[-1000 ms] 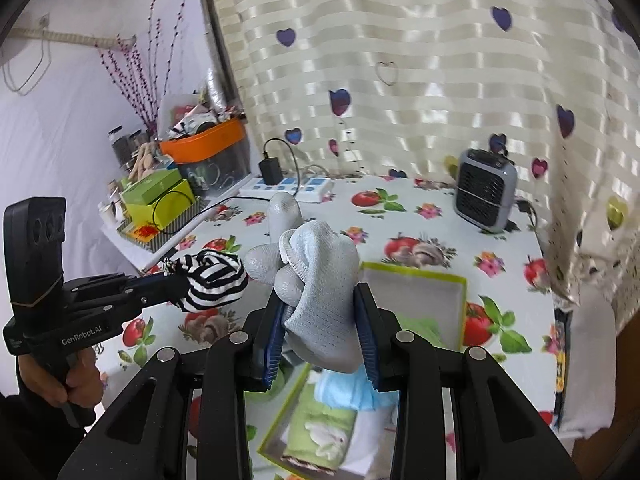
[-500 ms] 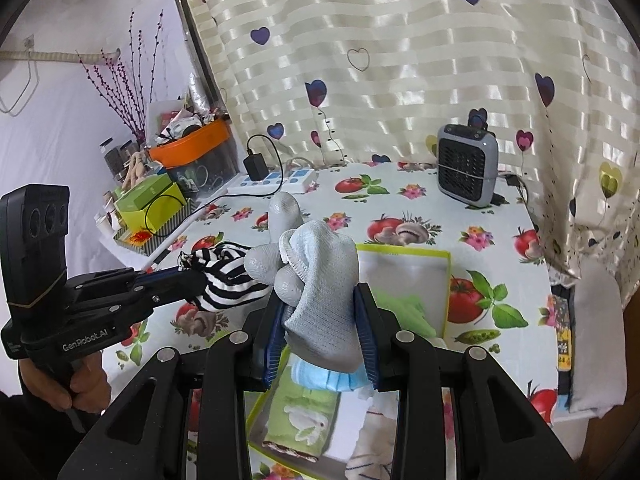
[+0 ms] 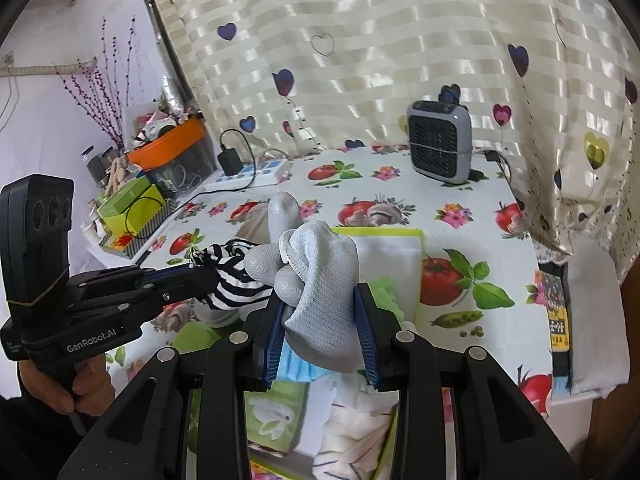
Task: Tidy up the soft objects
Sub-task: 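Carry the striped sock with the left tool to the box while the right tool carries the glove, then lower the sock and glove into the box and open both tools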
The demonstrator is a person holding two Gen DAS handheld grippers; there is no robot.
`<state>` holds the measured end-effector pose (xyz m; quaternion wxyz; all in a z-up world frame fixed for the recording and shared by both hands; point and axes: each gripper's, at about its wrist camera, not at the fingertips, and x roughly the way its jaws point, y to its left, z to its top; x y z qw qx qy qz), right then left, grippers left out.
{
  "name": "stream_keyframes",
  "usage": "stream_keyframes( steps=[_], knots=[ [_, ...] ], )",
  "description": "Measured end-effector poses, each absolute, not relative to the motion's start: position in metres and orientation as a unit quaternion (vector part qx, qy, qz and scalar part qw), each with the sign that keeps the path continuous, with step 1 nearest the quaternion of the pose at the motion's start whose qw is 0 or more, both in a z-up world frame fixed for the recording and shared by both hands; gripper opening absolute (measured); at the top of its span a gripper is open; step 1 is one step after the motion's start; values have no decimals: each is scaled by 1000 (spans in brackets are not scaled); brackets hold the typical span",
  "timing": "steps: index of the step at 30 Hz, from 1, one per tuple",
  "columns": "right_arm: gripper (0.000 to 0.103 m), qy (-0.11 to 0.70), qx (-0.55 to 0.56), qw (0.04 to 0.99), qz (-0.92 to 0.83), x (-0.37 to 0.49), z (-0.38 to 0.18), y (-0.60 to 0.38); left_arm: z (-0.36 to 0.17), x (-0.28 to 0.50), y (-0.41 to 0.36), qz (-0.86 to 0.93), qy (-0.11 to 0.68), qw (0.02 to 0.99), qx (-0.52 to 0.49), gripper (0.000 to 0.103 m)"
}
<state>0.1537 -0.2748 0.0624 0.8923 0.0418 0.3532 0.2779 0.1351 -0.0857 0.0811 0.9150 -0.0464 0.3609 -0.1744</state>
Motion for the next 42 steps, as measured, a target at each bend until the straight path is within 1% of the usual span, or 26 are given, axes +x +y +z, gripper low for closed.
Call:
stream_keyframes(
  steps=[15,21,23,28,31,42],
  knots=[
    [34,372,70,889,259,174,41,-290,51,173,-104,-185,399,896,-62,9],
    [34,374,83,889,251,183,35,-293,35,189,-116,-190,428,881,-71,10],
    [34,373,88,889,250,184,33,-294,32,190,-118,-190,433,878,-75,13],
    [34,371,96,890,248,188,33,-294,35,186,-115,-201,429,877,-76,27],
    [34,372,99,890,246,192,33,-292,40,181,-111,-204,423,879,-81,29],
    [35,375,96,890,241,207,29,-284,53,165,-106,-210,404,887,-78,31]
  ],
)
